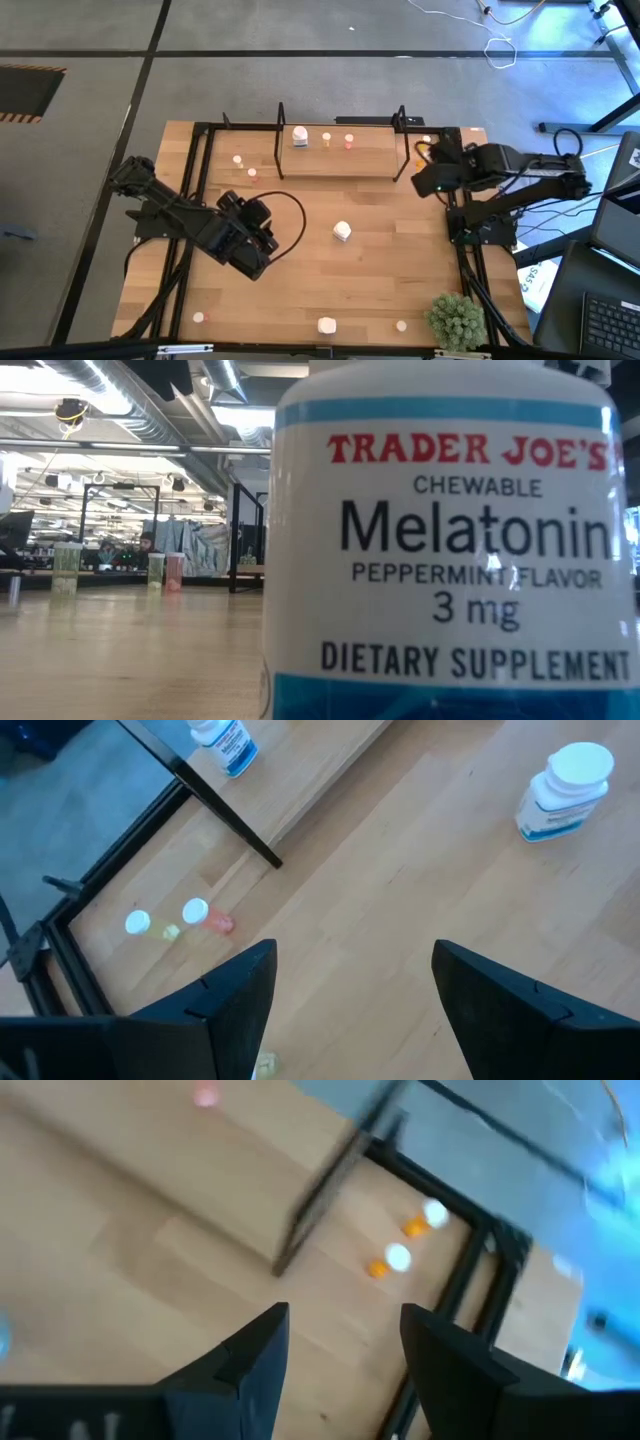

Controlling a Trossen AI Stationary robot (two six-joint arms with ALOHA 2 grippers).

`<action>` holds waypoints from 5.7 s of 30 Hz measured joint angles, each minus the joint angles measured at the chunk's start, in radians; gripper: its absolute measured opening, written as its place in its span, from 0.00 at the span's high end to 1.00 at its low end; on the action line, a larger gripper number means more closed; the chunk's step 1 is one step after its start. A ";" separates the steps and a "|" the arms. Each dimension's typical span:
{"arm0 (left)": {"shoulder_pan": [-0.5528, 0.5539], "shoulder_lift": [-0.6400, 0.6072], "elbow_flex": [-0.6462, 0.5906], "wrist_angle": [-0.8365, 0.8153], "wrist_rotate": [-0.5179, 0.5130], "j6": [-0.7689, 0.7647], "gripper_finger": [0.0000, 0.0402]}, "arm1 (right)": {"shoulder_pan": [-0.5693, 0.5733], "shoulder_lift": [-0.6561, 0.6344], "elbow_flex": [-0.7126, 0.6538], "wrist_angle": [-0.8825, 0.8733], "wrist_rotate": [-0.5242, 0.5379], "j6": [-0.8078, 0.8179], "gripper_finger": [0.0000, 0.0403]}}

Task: Pick and place medicine bottles onto shelf by color
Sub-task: Put the middle orange pill bottle on the shelf

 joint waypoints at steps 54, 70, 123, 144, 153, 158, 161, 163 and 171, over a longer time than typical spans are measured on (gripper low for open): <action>0.040 0.000 0.000 0.000 0.012 0.009 0.35 | -0.929 0.132 -0.350 0.487 -0.390 -0.429 0.52; 0.039 0.000 0.000 0.000 0.031 0.010 0.35 | -1.004 0.293 -0.350 0.585 -0.421 -0.413 0.52; 0.025 0.000 -0.001 -0.002 0.035 0.035 0.35 | -1.004 0.327 -0.461 0.813 -0.438 -0.307 0.55; 0.024 0.000 -0.001 -0.002 0.035 0.062 0.35 | -1.004 0.325 -0.462 0.788 -0.416 -0.345 0.68; 0.024 0.000 -0.001 -0.002 0.035 0.063 0.35 | -1.003 0.325 -0.462 0.753 -0.418 -0.403 0.68; 0.024 0.000 -0.001 -0.001 0.038 0.086 0.35 | -0.994 0.323 -0.461 0.712 -0.417 -0.468 0.69; 0.024 0.000 -0.001 -0.001 0.042 0.086 0.35 | -0.979 0.317 -0.462 0.703 -0.421 -0.483 0.69; 0.024 0.000 -0.001 0.000 0.042 0.086 0.35 | -0.965 0.310 -0.463 0.705 -0.424 -0.500 0.69; 0.024 0.000 -0.001 0.000 0.061 0.085 0.35 | -0.913 0.280 -0.463 0.688 -0.421 -0.507 0.69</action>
